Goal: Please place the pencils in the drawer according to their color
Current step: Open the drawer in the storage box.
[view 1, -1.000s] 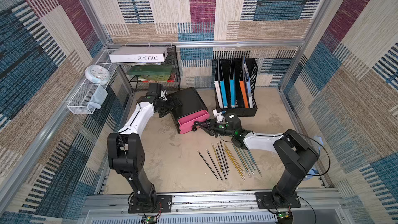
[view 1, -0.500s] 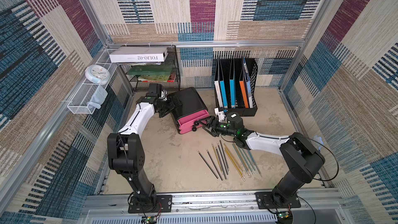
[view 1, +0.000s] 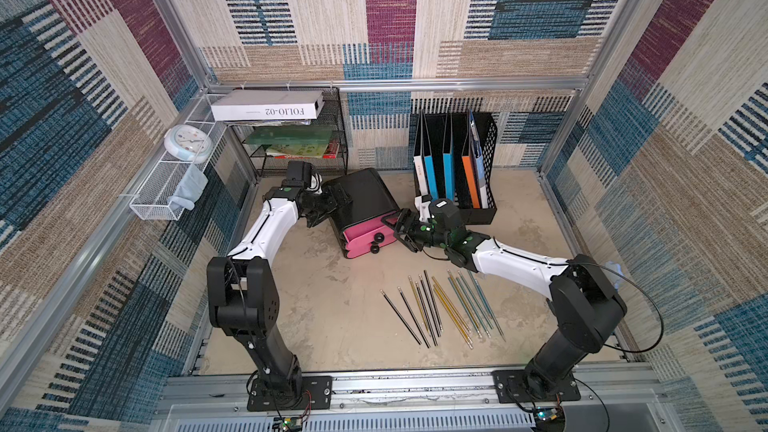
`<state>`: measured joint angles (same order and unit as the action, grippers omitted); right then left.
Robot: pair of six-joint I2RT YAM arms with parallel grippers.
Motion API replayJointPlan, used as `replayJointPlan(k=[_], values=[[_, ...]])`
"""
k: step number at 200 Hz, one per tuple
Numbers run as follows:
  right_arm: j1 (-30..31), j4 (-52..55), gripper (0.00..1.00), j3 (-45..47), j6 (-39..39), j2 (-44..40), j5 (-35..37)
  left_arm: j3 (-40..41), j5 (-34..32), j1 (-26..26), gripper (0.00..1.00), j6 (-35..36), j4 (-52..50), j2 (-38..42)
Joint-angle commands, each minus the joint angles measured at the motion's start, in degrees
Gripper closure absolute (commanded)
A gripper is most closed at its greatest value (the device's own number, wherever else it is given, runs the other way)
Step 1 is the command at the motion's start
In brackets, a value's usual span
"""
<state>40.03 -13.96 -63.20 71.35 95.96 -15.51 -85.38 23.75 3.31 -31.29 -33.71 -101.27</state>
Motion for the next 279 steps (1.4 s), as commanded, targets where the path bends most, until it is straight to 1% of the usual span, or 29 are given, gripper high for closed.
replayJointPlan(k=[1, 33, 66, 110, 139, 177, 279], values=[[0.0, 11.6, 0.18, -2.4, 0.2, -0.2, 4.8, 1.2, -6.1, 0.0, 0.02, 1.0, -10.3, -1.0], [0.0, 14.2, 0.18, -4.9, 0.8, 0.5, 6.4, 1.3, -5.7, 0.0, 0.02, 1.0, -10.0, -1.0], [0.0, 17.9, 0.18, -8.8, 0.5, 3.1, 7.1, 1.4, -5.1, 0.1, 0.02, 0.7, -9.6, -1.3], [0.0, 18.9, 0.19, -10.3, 1.5, 5.8, 7.3, 2.2, -4.7, 0.1, 0.02, 0.8, -8.9, -1.2], [0.1, 19.4, 0.19, -10.3, 1.7, 6.1, 7.1, 2.9, -4.3, 0.1, 0.02, 0.7, -8.3, -1.2], [0.1, 20.6, 0.2, -8.4, 1.6, 4.5, 7.0, 3.0, -4.1, 0.1, 0.02, 0.7, -7.9, -1.6], [0.0, 21.7, 0.21, 1.0, 2.4, -4.1, 6.0, 3.0, -3.7, 0.1, 0.02, 0.5, -7.4, -2.1]])
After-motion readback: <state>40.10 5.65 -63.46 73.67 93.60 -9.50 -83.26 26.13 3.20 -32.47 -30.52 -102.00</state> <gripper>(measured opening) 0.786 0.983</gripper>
